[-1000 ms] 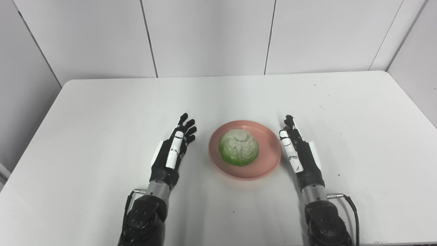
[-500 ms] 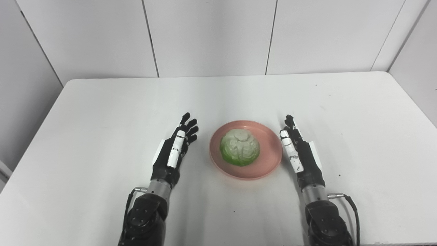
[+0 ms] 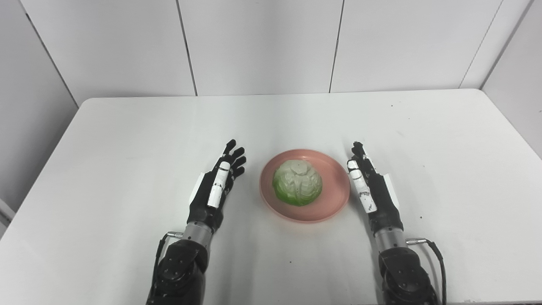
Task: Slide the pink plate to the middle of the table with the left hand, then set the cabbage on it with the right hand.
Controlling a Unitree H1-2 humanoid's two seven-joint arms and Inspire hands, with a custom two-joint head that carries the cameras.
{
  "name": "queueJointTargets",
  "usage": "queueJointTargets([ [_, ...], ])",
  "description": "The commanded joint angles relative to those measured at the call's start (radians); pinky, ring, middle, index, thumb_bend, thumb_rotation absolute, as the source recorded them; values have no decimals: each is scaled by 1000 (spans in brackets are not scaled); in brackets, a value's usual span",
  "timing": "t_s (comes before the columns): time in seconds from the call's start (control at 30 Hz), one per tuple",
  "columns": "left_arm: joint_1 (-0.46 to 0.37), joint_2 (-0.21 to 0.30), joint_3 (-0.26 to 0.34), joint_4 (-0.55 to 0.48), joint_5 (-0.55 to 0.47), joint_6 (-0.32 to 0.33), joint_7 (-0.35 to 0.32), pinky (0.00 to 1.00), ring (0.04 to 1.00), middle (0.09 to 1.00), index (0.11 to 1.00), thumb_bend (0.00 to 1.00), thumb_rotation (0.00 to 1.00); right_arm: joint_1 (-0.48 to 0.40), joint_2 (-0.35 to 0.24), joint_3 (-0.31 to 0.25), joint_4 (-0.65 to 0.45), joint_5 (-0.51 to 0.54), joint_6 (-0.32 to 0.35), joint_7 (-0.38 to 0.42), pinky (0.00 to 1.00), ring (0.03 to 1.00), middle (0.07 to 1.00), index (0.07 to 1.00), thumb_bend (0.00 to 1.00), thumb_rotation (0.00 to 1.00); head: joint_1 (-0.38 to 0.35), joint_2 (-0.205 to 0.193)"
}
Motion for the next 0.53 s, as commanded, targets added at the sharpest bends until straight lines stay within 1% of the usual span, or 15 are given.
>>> queueJointTargets([
  [0.0, 9, 3, -3, 39, 19, 23, 11, 922, 924, 940, 947, 407, 1000, 2, -9, -5, 20, 0, -51, -10, 944, 944, 951, 948, 308, 1000, 3, -2],
  [0.1, 8, 4, -4, 41, 20, 24, 12, 923, 925, 941, 948, 406, 1000, 1, -10, -6, 26, -3, -60, -13, 941, 946, 953, 949, 311, 1000, 3, -2],
  [0.47, 7, 4, -8, 45, 22, 25, 13, 926, 928, 945, 950, 406, 1000, 2, -16, -4, 20, -3, -43, -7, 949, 957, 960, 960, 312, 1000, 5, -4],
  [0.5, 7, 4, -8, 46, 23, 25, 14, 926, 927, 944, 950, 407, 1000, 2, -15, -6, 22, 2, -51, -7, 944, 951, 957, 958, 302, 1000, 6, -4],
])
